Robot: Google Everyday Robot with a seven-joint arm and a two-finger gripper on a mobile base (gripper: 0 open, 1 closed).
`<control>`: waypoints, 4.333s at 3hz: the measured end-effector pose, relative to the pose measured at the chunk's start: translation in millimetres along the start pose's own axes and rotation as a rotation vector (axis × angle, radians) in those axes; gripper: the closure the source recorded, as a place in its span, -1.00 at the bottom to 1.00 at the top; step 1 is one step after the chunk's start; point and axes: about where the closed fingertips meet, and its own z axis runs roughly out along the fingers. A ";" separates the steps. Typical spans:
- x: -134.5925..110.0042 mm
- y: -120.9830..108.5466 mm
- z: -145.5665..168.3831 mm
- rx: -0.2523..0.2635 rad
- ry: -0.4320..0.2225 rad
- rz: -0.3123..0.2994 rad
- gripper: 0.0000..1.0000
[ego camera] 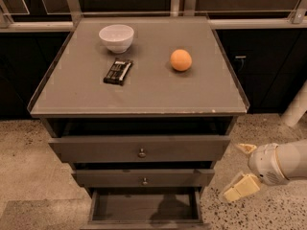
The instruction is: Close bottom drawer
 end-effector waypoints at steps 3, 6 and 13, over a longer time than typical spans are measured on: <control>135.0 -23.5 77.9 -0.056 -0.127 0.354 -1.00; 197.8 -48.5 142.2 -0.109 -0.184 0.497 -1.00; 356.8 -59.4 301.8 -0.188 -0.238 0.829 1.00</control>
Offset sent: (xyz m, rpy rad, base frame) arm -0.0328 -0.0633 -0.1813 0.3073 0.2359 -0.3398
